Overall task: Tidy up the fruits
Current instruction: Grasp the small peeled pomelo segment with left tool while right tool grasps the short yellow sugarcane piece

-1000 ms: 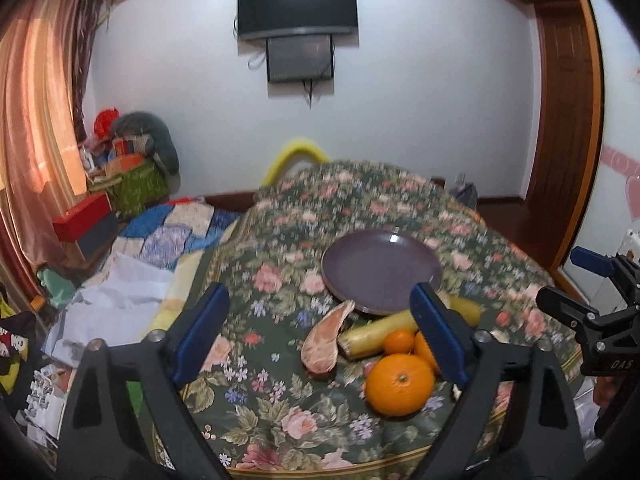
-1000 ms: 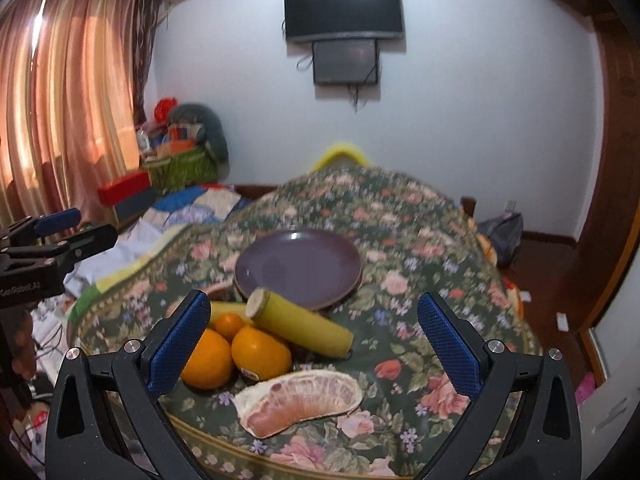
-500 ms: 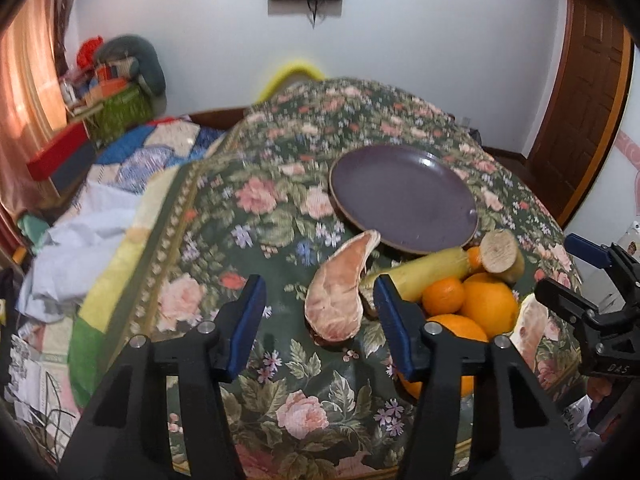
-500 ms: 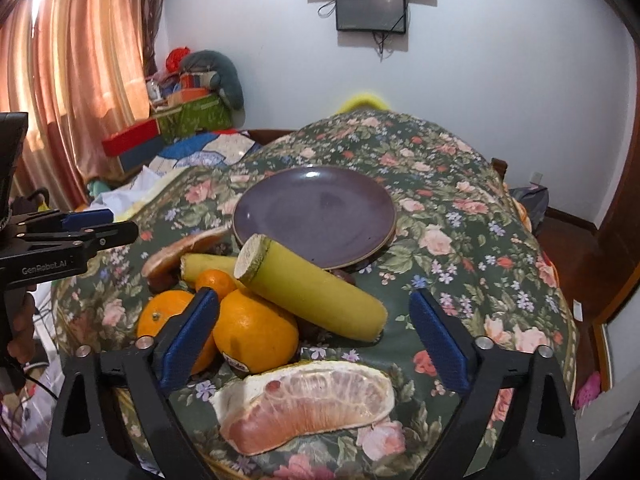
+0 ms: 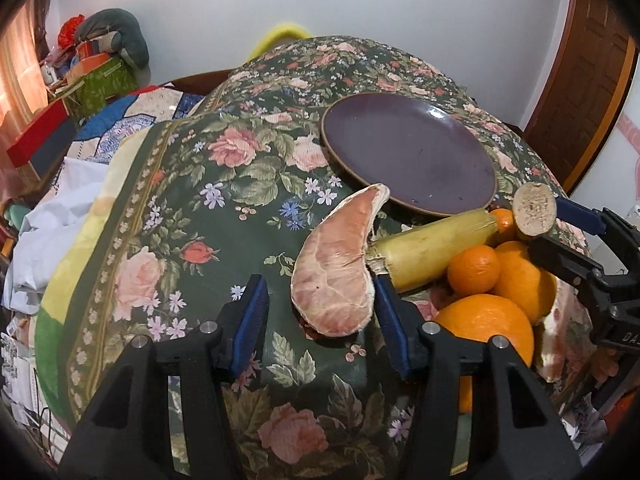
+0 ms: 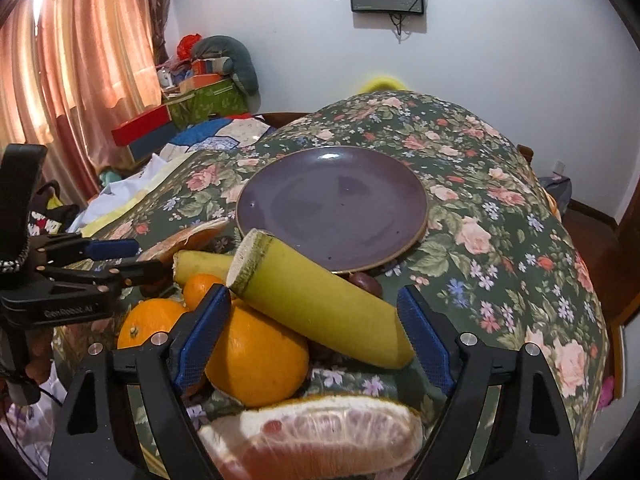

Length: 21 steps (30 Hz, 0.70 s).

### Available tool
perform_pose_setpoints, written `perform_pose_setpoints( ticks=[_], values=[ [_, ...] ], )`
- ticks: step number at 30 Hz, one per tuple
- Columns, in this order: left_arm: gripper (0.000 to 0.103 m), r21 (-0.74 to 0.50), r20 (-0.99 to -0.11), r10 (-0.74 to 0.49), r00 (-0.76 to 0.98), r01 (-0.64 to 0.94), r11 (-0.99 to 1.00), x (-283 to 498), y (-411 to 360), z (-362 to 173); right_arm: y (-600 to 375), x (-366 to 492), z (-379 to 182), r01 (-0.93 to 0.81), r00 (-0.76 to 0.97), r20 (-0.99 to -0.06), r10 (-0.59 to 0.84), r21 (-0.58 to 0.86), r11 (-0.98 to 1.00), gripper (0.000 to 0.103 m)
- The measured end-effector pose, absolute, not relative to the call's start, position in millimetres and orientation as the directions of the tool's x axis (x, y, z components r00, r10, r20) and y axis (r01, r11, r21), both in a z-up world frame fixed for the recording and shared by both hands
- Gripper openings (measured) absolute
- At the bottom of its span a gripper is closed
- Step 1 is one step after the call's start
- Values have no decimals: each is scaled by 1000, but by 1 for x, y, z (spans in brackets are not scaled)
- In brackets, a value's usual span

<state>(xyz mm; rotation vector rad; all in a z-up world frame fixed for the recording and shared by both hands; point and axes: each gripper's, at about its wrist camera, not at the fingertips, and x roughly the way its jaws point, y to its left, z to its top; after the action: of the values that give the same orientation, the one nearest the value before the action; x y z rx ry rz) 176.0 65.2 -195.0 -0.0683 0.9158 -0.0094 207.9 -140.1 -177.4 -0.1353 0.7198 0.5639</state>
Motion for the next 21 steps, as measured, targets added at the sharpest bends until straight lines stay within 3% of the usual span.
perform_pose_setpoints(
  ticks=[4, 11, 15, 21],
  values=[
    [55, -69, -793, -39, 608, -26, 997, 181, 67, -202, -136, 215, -181, -537, 602, -660, 449, 81, 839, 83],
    [54, -75, -779, -49, 625, -15, 997, 184, 71, -204, -130, 219, -179, -571, 586, -661, 468, 73, 818, 64],
    [38, -76, -783, -57, 619, -4, 997, 187, 70, -205, -133, 223, -175, -562, 603, -645, 470, 75, 824, 55],
    [38, -103, -790, -78, 608, -5, 995, 185, 77, -204, -149, 229, -163, -528, 626, -615, 480, 119, 841, 44]
  ],
)
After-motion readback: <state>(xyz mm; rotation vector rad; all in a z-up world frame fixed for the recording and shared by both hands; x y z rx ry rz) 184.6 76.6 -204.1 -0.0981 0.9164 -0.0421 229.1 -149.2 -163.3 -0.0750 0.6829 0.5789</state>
